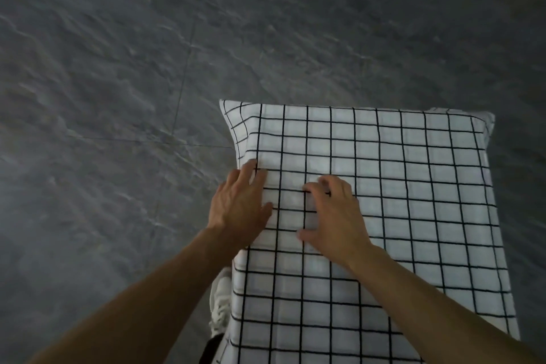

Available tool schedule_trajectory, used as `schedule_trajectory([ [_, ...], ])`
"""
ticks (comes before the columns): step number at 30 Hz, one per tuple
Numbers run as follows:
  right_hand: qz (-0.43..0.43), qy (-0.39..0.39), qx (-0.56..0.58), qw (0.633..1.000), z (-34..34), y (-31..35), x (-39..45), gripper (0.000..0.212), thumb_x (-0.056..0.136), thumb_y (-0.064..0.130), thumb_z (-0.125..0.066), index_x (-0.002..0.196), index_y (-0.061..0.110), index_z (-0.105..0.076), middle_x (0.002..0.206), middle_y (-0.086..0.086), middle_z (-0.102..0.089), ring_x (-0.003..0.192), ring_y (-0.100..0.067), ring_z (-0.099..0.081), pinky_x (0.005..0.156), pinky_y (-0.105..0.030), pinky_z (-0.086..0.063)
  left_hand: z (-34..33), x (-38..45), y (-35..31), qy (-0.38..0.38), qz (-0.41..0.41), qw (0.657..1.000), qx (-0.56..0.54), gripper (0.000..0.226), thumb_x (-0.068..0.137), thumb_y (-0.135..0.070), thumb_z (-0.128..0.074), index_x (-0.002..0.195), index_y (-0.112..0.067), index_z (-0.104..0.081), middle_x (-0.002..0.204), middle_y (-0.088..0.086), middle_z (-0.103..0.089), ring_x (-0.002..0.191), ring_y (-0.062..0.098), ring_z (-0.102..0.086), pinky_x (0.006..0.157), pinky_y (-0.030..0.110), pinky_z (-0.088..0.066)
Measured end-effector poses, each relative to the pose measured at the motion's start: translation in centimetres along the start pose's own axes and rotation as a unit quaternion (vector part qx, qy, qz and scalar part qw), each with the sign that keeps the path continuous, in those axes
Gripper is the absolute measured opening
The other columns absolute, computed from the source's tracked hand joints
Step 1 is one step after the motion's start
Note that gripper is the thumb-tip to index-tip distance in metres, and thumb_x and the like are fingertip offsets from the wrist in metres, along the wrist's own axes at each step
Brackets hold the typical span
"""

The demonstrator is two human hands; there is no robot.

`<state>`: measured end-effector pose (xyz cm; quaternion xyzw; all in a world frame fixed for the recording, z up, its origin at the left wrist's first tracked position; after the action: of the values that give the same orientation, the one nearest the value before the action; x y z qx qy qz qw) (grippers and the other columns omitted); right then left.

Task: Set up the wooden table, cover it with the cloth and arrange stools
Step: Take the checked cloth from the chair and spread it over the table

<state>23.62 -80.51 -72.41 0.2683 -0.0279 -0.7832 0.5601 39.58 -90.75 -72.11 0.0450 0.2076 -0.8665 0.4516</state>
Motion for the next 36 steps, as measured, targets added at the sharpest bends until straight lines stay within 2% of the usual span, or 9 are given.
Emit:
schedule_trajectory([
  [2, -0.018, -0.023, 0.007, 1.000, 0.5, 0.6, 0.8, 0.072, 0.074, 0.056, -0.073, 0.134, 0.025, -0.048, 0.140, -0.002, -0.032, 0.131, -0.022, -0.029, 0.107, -0.039, -0.037, 0.4, 1.7, 0.8, 0.009, -0.003, 1.000, -0.023, 0.066, 0.084, -0.041, -0.070, 0.141, -0.027, -0.039, 0.158, 0.000, -0.019, 0.134, 0.025, -0.036, 0.100, 0.043, -0.047],
  [5, -0.040, -0.085, 0.030, 0.995, 1.3, 2.0, 2.9, 0.060, 0.078, 0.049, -0.073, 0.127, 0.020, -0.053, 0.140, -0.006, -0.035, 0.131, -0.023, -0.031, 0.106, -0.040, -0.039, 1.0, 3.9, 2.3, 0.015, 0.014, 0.998, -0.066, 0.069, 0.081, -0.032, -0.074, 0.141, -0.026, -0.041, 0.158, 0.001, -0.020, 0.135, 0.028, -0.036, 0.100, 0.045, -0.047],
  [11, -0.044, -0.101, 0.040, 0.993, 2.0, 6.1, 8.7, 0.069, 0.084, 0.043, -0.072, 0.142, 0.020, -0.043, 0.153, -0.009, -0.027, 0.142, -0.027, -0.022, 0.113, -0.044, -0.033, 1.9, 7.6, 4.9, 0.018, -0.004, 0.997, -0.079, 0.067, 0.084, -0.033, -0.073, 0.143, -0.026, -0.042, 0.150, 0.003, -0.033, 0.133, 0.027, -0.040, 0.099, 0.042, -0.048],
  [15, -0.075, -0.098, 0.052, 0.991, 2.4, 6.7, 11.1, 0.071, 0.085, 0.043, -0.070, 0.145, 0.022, -0.039, 0.157, -0.008, -0.022, 0.145, -0.026, -0.018, 0.114, -0.043, -0.031, 3.1, 9.8, 6.0, -0.029, -0.002, 0.994, -0.106, 0.053, 0.086, -0.027, -0.070, 0.135, -0.022, -0.050, 0.134, 0.003, -0.048, 0.122, 0.025, -0.048, 0.091, 0.042, -0.050],
  [21, -0.083, -0.097, 0.048, 0.991, 2.3, 6.9, 12.6, 0.069, 0.083, 0.040, -0.071, 0.142, 0.022, -0.041, 0.153, -0.008, -0.026, 0.141, -0.027, -0.022, 0.113, -0.041, -0.029, 4.8, 14.7, 7.3, -0.067, -0.024, 0.996, -0.046, 0.046, 0.083, -0.008, -0.067, 0.127, -0.018, -0.058, 0.131, 0.003, -0.053, 0.120, 0.028, -0.045, 0.091, 0.042, -0.047],
  [25, -0.083, -0.105, 0.067, 0.989, 2.5, 7.1, 13.3, 0.069, 0.084, 0.045, -0.070, 0.143, 0.024, -0.041, 0.153, -0.006, -0.028, 0.142, -0.024, -0.023, 0.115, -0.041, -0.029, 4.9, 17.2, 7.3, -0.028, -0.064, 0.998, -0.003, 0.046, 0.086, -0.017, -0.070, 0.130, -0.022, -0.057, 0.136, 0.000, -0.049, 0.124, 0.025, -0.041, 0.099, 0.043, -0.043],
  [28, -0.077, -0.094, 0.061, 0.991, 2.5, 7.2, 13.9, 0.069, 0.085, 0.049, -0.067, 0.144, 0.025, -0.039, 0.154, -0.006, -0.027, 0.143, -0.023, -0.020, 0.115, -0.040, -0.026, 5.0, 18.6, 7.4, -0.001, -0.082, 0.996, 0.026, 0.031, 0.088, -0.026, -0.068, 0.119, -0.026, -0.061, 0.138, -0.003, -0.047, 0.127, 0.024, -0.038, 0.101, 0.042, -0.038],
  [31, -0.074, -0.097, 0.064, 0.990, 2.5, 7.3, 14.4, 0.068, 0.085, 0.050, -0.068, 0.141, 0.025, -0.041, 0.154, -0.007, -0.027, 0.143, -0.023, -0.020, 0.115, -0.040, -0.026, 4.9, 19.2, 7.8, -0.009, -0.092, 0.995, 0.032, 0.014, 0.090, -0.025, -0.065, 0.104, -0.024, -0.068, 0.135, -0.004, -0.051, 0.125, 0.023, -0.040, 0.098, 0.042, -0.037],
  [36, -0.070, -0.105, 0.055, 0.990, 2.1, 7.9, 14.5, 0.068, 0.084, 0.050, -0.069, 0.140, 0.023, -0.044, 0.154, -0.008, -0.028, 0.143, -0.025, -0.022, 0.115, -0.042, -0.029, 5.1, 19.1, 8.7, -0.043, -0.104, 0.994, 0.015, 0.007, 0.084, -0.019, -0.072, 0.091, -0.019, -0.071, 0.122, -0.002, -0.060, 0.116, 0.026, -0.048, 0.091, 0.043, -0.039],
])
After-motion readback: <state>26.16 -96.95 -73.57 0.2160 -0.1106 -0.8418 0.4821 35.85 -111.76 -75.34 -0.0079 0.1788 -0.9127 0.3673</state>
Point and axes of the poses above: each hand's wrist, its own x-axis towards the middle knuckle, its own z-axis out of the back of the hand, y = z × x, the point moved 2 cm from there along x, towards the middle knuckle
